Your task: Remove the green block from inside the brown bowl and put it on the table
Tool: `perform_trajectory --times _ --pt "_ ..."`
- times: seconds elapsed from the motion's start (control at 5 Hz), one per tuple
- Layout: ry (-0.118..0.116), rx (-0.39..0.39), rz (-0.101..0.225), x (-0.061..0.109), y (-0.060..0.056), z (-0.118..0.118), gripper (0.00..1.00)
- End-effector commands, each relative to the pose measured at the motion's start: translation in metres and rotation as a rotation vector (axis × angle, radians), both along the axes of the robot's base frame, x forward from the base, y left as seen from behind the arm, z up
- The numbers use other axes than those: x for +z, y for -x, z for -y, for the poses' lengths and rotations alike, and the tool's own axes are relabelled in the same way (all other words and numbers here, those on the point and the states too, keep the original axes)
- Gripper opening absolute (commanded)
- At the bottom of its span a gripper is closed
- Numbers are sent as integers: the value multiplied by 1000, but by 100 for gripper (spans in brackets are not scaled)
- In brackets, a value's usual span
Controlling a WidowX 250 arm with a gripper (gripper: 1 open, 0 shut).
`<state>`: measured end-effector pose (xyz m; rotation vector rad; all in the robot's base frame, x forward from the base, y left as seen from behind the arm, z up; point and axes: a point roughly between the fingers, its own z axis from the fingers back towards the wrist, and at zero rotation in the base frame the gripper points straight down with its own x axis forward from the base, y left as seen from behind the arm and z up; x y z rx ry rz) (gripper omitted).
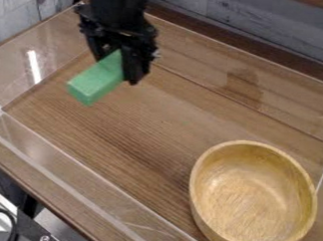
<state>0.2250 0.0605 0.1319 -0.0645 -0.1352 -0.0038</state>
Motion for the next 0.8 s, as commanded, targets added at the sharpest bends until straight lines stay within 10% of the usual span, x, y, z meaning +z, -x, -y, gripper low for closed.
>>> perform_trajectory --times 0.0,0.6 --pt "-13 -7 38 -10 -4 0 0" --pt "-20 -21 43 -51 -15 8 0"
